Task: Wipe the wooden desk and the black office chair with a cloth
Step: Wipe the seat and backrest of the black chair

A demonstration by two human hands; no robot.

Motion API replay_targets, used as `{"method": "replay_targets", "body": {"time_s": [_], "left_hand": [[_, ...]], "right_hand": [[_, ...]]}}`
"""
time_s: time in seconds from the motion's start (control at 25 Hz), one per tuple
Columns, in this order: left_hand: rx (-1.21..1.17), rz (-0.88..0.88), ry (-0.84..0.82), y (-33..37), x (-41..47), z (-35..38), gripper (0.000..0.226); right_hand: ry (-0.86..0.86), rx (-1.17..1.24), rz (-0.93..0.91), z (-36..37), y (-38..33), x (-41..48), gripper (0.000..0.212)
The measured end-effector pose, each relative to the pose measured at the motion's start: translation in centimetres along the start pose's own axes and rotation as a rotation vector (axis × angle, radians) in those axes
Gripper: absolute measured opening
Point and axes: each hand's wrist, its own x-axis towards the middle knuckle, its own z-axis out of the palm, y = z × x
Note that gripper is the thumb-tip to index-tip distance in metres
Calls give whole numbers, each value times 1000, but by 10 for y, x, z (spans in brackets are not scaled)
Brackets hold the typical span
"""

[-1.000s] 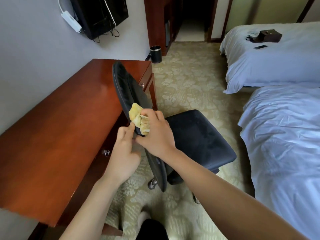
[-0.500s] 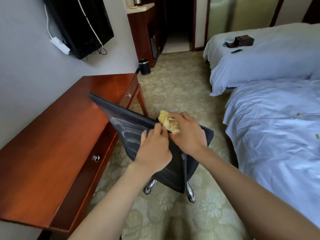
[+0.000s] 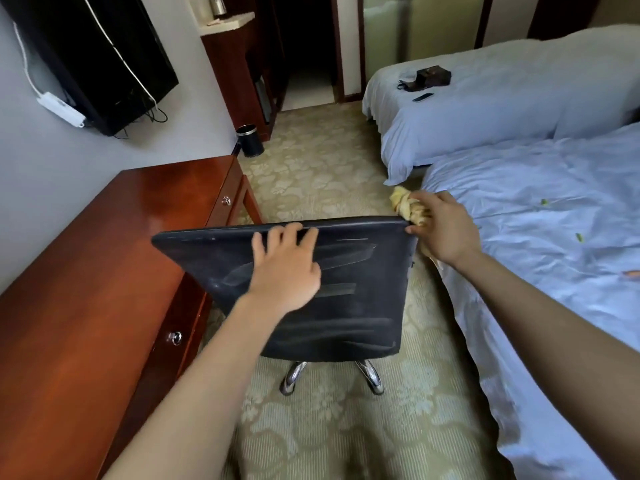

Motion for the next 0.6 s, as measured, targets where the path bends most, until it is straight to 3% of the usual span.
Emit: {"method": "replay_targets", "body": {"time_s": [0.12,0.24,0.32,0.48,0.6], "left_hand": [[29,-90,-56,-44,1,-5,58],[-4,-189,-96,-82,3,-7,55],[-12,-280,-126,-104,3,-4,52],[-156,-402,-123,-126,-7,14,52],[-418,-354,37,-119,-9,26,50]], "right_hand": [[155,119,198,5,16,9,51],[296,393,505,15,20,13,41],[348,585,594,21,13,14,42],[478,737,598,30,-22,16,36],[481,635,473,40,-66,11,26]]}}
